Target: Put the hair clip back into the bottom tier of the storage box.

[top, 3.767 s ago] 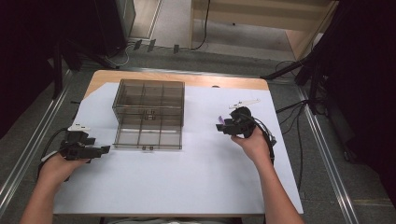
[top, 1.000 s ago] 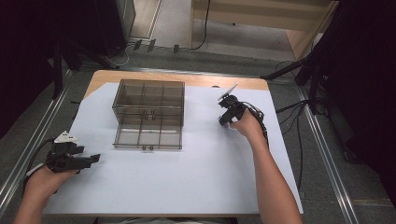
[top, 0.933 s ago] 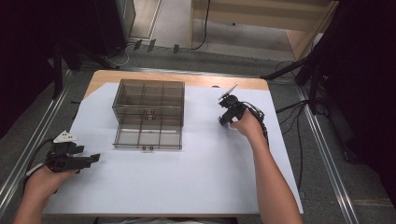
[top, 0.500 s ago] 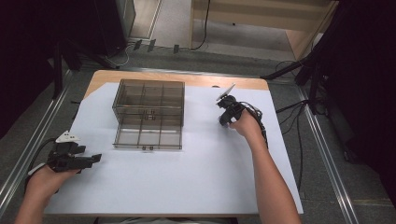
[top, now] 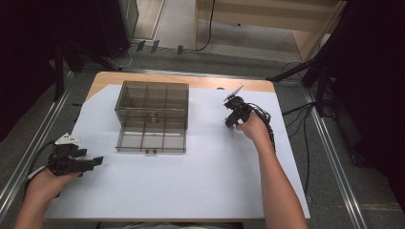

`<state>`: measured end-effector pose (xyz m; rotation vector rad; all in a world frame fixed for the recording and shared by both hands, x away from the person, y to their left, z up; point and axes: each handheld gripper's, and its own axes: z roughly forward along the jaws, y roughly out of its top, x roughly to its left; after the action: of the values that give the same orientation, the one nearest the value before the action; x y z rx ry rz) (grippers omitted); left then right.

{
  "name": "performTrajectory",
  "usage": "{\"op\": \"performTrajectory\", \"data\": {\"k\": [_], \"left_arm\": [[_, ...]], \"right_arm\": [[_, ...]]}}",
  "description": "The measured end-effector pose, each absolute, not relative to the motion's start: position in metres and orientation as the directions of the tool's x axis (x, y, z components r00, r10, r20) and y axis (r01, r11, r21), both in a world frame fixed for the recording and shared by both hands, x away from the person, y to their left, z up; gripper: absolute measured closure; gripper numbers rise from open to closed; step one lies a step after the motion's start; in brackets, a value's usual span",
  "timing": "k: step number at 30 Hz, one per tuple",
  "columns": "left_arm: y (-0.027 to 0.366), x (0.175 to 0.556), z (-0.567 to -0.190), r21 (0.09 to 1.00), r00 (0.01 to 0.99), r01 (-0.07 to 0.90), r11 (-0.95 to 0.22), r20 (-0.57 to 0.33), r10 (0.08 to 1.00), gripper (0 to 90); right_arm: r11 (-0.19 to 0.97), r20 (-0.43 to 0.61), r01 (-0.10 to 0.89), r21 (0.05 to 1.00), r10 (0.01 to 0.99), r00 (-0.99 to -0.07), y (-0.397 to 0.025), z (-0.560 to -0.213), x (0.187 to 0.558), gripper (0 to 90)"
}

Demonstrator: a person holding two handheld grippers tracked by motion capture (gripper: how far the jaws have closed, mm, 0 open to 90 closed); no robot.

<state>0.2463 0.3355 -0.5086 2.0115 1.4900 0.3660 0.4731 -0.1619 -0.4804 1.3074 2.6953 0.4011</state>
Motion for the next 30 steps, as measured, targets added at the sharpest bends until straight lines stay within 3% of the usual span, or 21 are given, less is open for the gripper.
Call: {"op": "performTrajectory", "data": {"k": [14,30], "left_arm": [[0.337,0.250,-0.508,0.612,0.344,0.767,-0.194,-0.137,0.929,26.8],[0.333,0.251,-0.507,0.616,0.347,0.763,-0.197,-0.132,0.928,26.9]], "right_arm": [[0.595,0.036,0.738,0.318,0.771,-0.636,-0.160,-0.469,0.463,77.8],[0.561,0.111,0.698,0.446,0.739,-0.665,-0.159,-0.453,0.450,77.8]]}}
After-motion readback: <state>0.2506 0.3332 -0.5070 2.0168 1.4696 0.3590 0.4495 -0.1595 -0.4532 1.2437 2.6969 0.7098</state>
